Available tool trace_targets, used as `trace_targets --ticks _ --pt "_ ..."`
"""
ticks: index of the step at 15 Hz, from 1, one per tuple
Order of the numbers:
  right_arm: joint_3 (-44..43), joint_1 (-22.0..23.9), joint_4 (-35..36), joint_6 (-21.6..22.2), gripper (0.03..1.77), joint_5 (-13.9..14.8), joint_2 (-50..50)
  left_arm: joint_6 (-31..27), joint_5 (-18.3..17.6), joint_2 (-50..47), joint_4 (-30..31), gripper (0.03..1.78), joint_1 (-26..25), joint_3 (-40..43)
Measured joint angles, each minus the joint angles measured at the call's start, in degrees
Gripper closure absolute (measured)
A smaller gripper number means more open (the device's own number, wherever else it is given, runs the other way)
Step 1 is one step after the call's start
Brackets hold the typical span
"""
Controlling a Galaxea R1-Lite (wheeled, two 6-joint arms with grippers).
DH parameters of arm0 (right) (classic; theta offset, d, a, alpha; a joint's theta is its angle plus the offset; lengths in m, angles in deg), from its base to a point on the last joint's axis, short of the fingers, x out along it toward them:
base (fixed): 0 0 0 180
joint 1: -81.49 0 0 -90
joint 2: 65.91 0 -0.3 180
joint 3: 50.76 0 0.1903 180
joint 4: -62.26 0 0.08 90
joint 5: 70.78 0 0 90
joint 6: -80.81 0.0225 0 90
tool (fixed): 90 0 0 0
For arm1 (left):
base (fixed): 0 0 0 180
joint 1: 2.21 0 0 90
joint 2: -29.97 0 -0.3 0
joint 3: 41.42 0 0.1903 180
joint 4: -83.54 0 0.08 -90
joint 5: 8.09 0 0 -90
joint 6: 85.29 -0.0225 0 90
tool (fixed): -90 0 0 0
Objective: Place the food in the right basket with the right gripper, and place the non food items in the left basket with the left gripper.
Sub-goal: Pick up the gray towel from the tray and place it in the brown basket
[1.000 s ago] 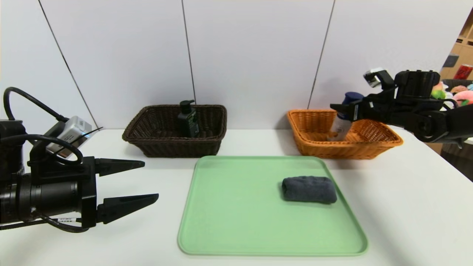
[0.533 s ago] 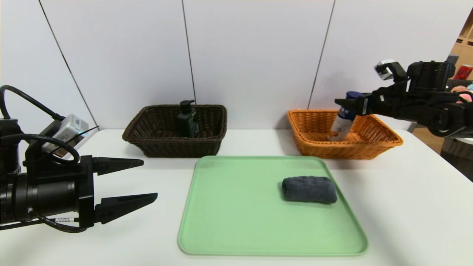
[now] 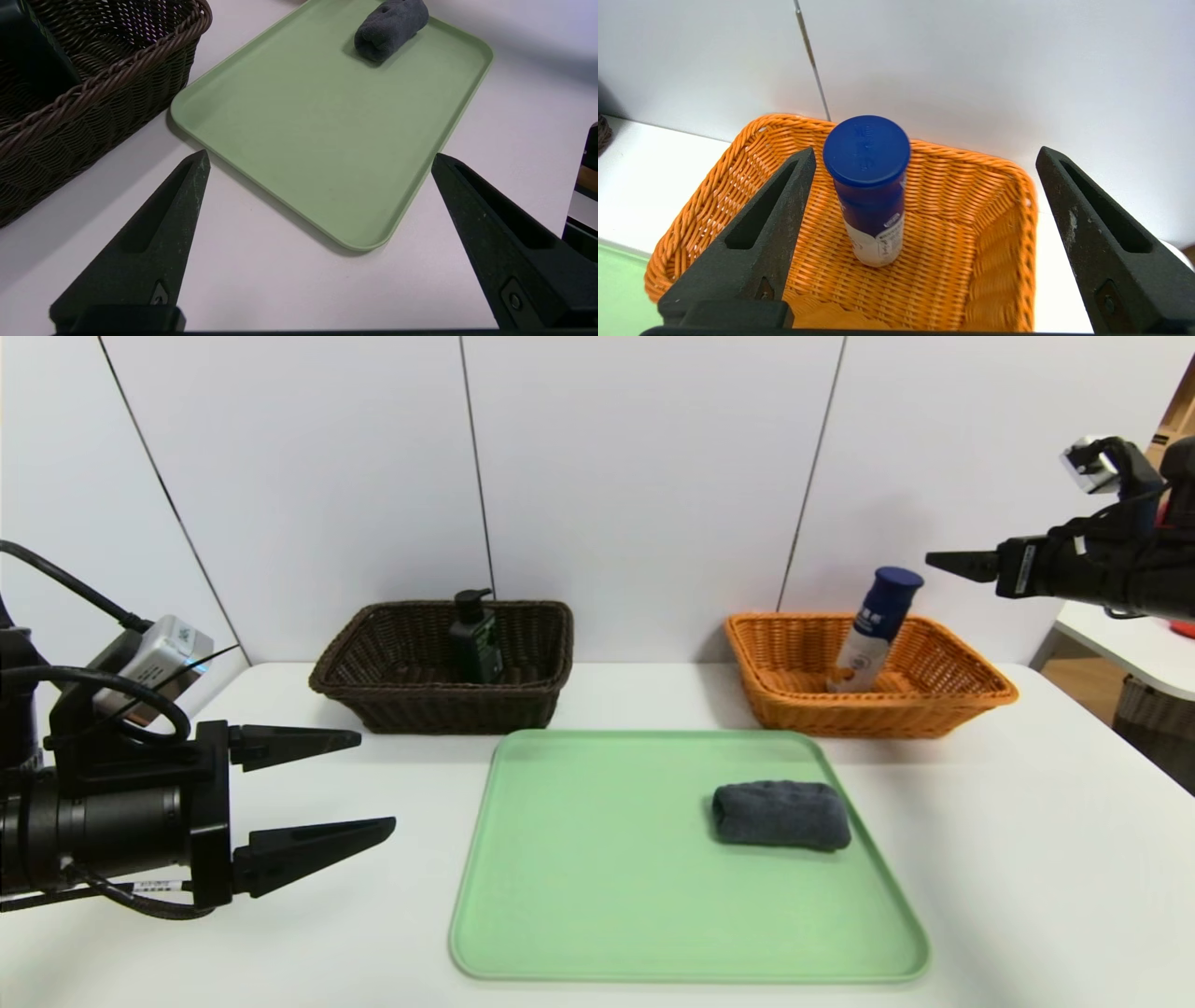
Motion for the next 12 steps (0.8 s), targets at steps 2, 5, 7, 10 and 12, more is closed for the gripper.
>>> trace_targets --ticks 2,5,7,10,12 --pt "1.57 1.84 -0.24 0.71 0.15 0.05 2.86 -0.09 0.07 0.06 0.17 0.12 0.41 -0.06" --pt "5.18 3.33 -2.07 0.88 0.13 0.05 7.78 -0.02 0.13 1.02 2.01 0.12 2.12 -0.22" --pt "8.83 3.69 -4.44 0.88 0.12 -0.02 11.73 0.06 0.27 2.71 3.23 0.12 4.33 -1.55" --pt "16.43 3.63 -5.29 0.88 0.11 -0.09 17.65 -0.11 0.38 7.06 5.18 0.12 8.66 -5.44" --pt "20.78 3.44 -6.27 0.85 0.11 -0.09 21.26 -0.11 0.24 10.69 7.34 0.12 11.74 -8.36"
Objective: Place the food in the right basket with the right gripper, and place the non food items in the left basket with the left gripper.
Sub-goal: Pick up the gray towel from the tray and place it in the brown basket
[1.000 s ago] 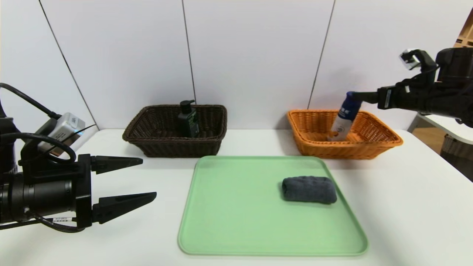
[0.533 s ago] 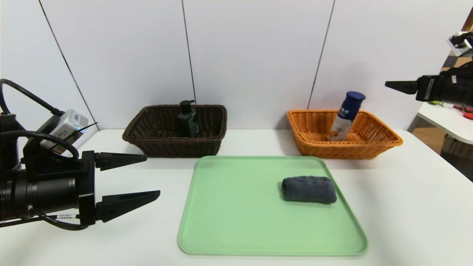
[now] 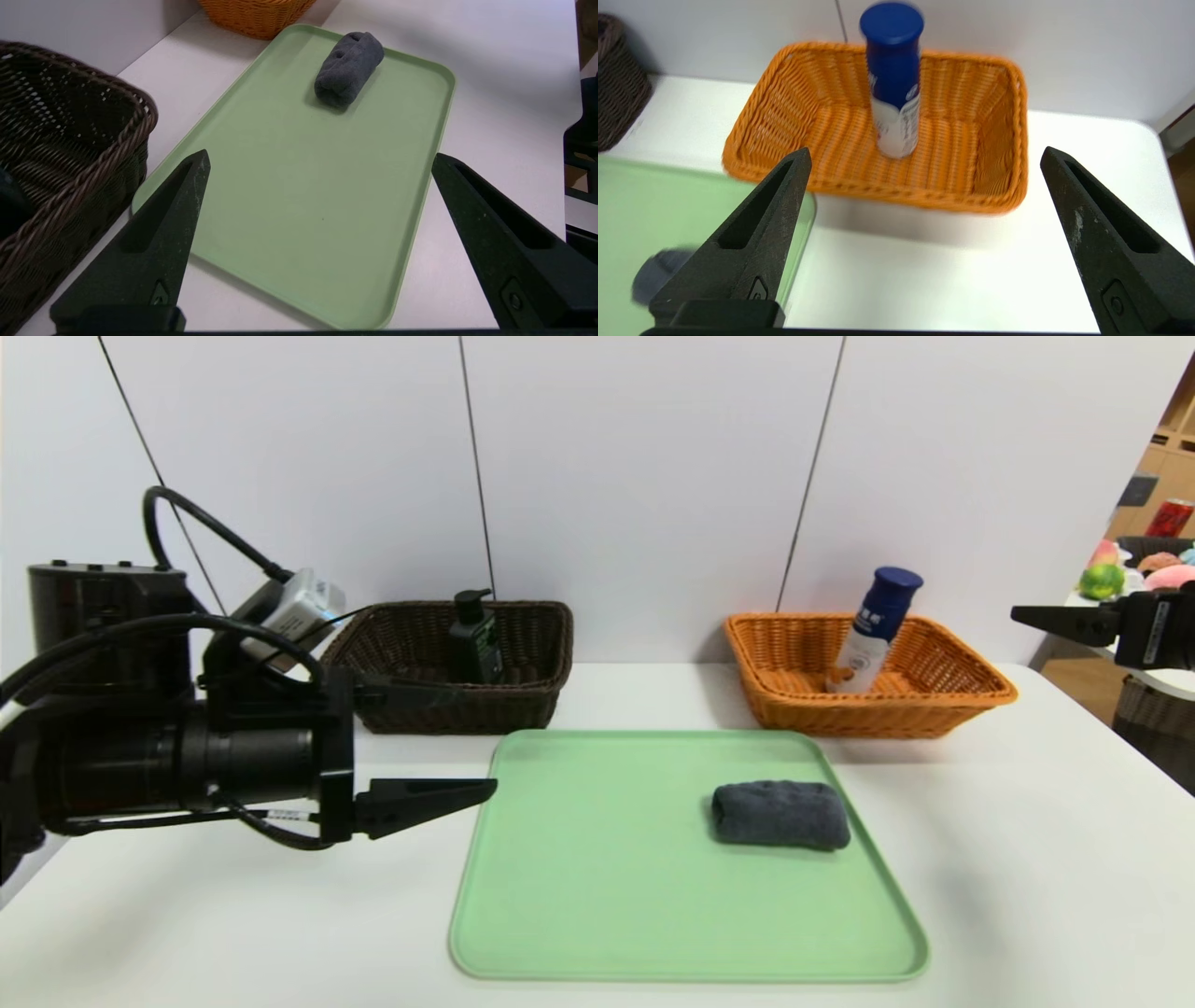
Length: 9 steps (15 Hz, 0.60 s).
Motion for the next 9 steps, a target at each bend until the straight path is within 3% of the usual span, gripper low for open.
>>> trace_targets --ticks 5,9 --pt "5.63 -0.11 -8.13 -0.12 0.11 0.00 9.01 -0.20 -0.17 11.01 4.84 0.12 8.66 -8.68" --pt "7.75 -0.38 -12.65 -0.23 0.11 0.06 13.73 -3.72 -0.24 18.79 4.96 0.12 14.12 -14.52"
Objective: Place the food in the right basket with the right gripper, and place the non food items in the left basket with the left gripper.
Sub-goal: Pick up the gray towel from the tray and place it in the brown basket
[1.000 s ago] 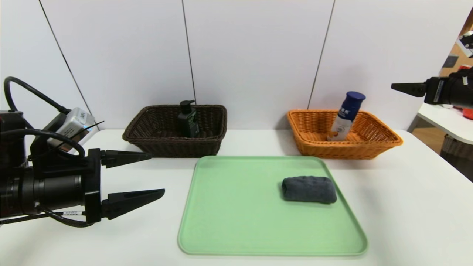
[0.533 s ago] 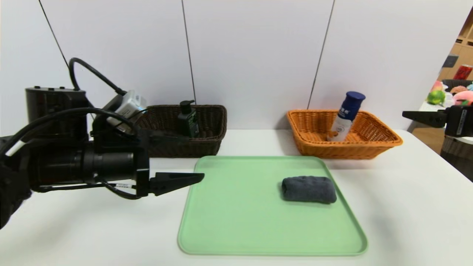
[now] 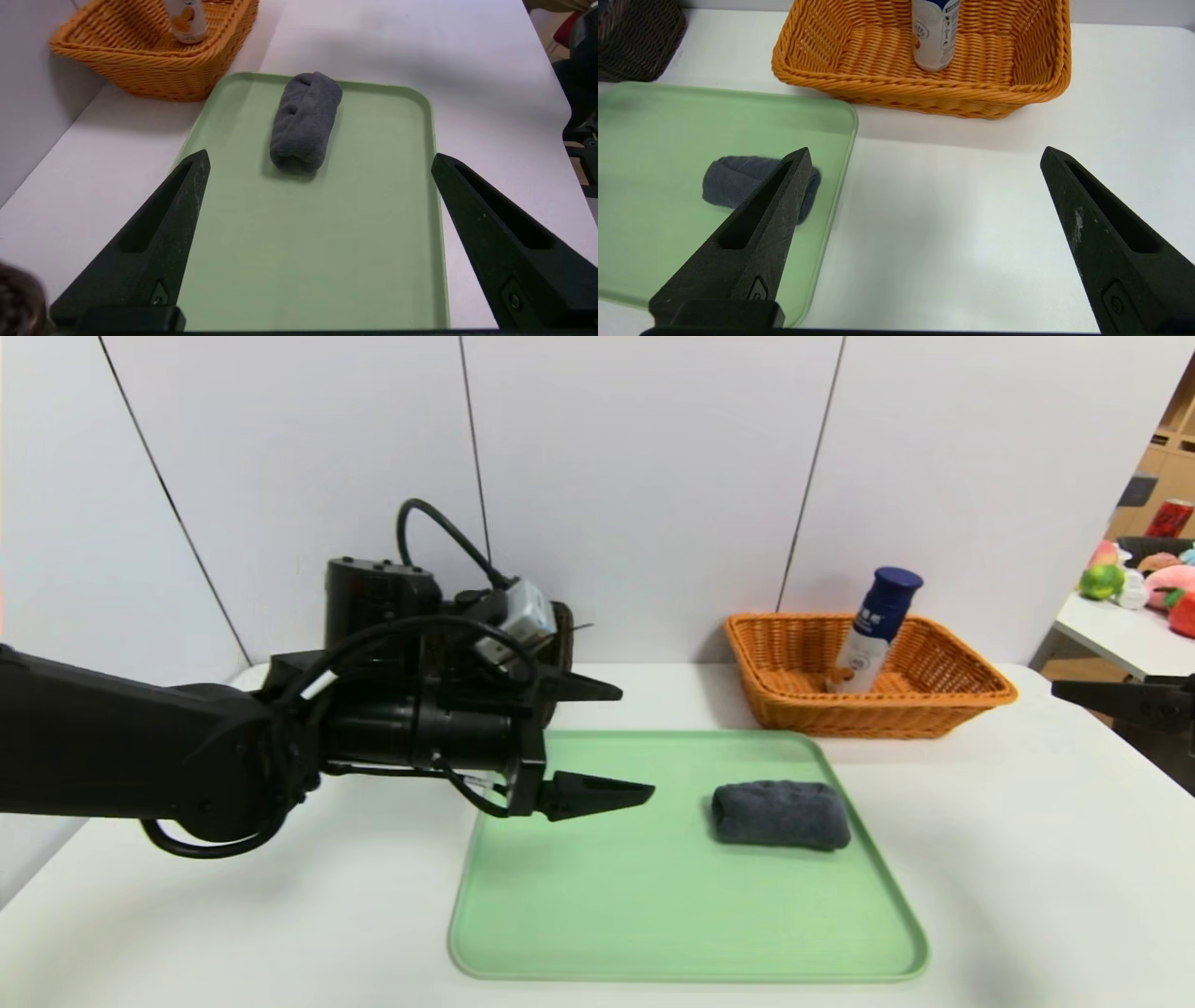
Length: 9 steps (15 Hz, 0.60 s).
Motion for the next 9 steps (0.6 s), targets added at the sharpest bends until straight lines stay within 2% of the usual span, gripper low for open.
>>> trace_targets --ticks 5,9 --pt "1.16 0.00 -0.84 0.12 0.11 0.00 2.12 -0.96 0.11 11.08 0.24 0.12 6.78 -8.33" --pt "1.32 0.00 -1.16 0.15 0.11 0.21 2.65 -2.18 0.27 18.87 -0.67 0.12 9.62 -15.49"
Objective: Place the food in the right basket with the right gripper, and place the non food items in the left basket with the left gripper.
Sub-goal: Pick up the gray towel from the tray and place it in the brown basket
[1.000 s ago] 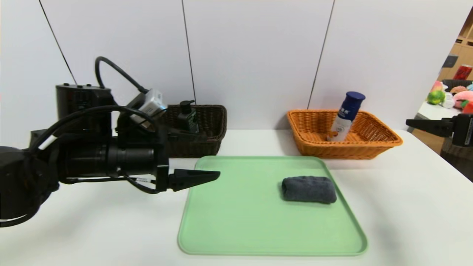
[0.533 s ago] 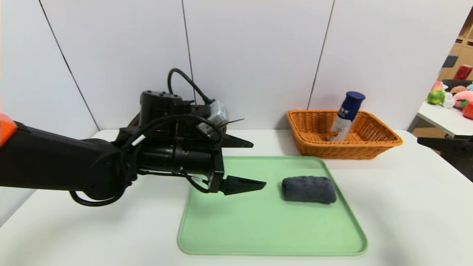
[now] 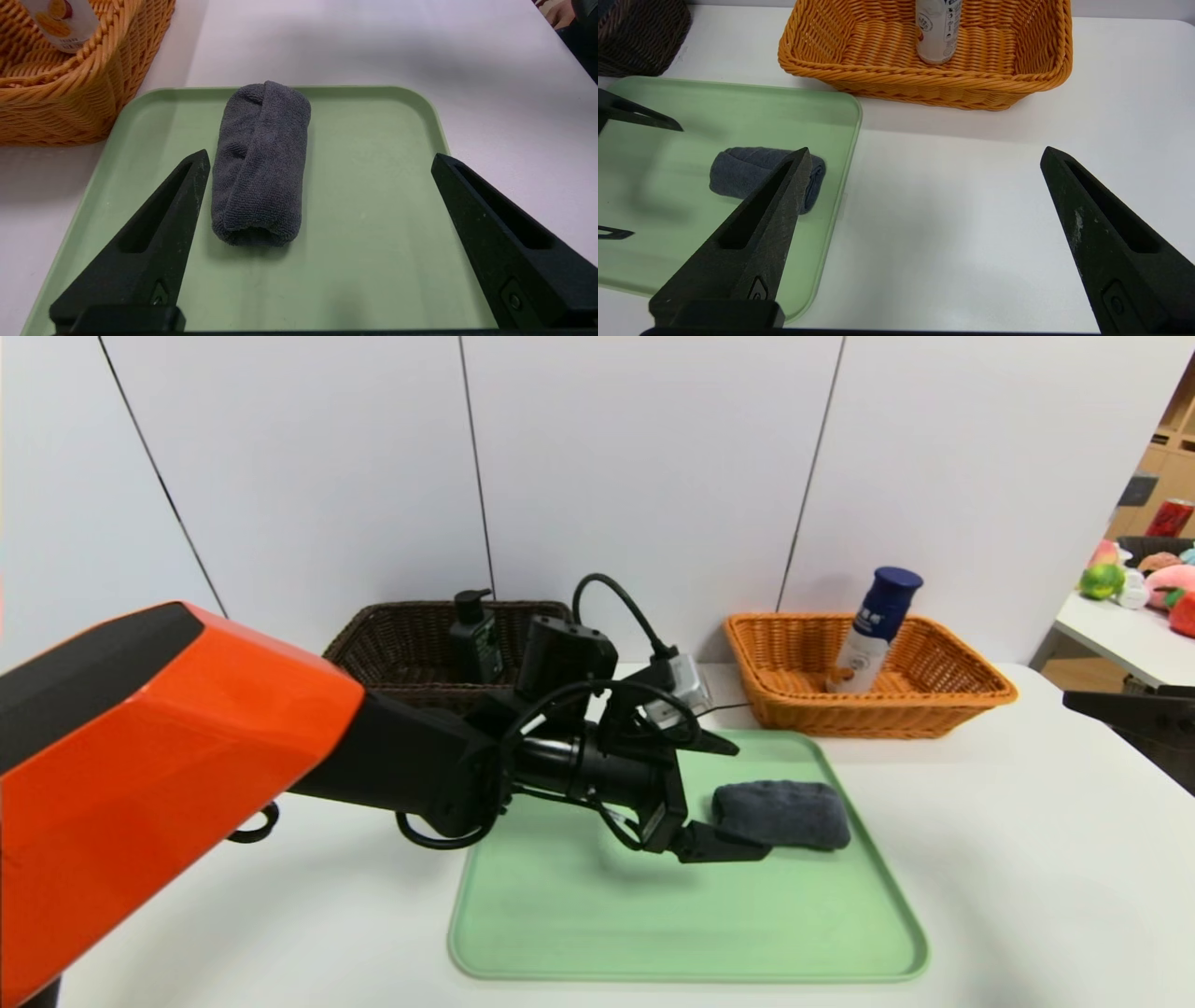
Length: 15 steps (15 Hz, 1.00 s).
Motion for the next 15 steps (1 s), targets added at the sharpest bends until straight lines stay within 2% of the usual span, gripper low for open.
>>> trace_targets --ticks 9,15 --pt "1.85 0.13 -0.09 0.07 0.11 0.37 2.26 2.04 1.13 10.86 -2.43 0.12 1.93 -12.76" --pt "2.68 0.16 -0.06 0.02 0.10 0.37 2.84 2.12 1.46 15.30 -2.32 0.12 2.67 -16.04"
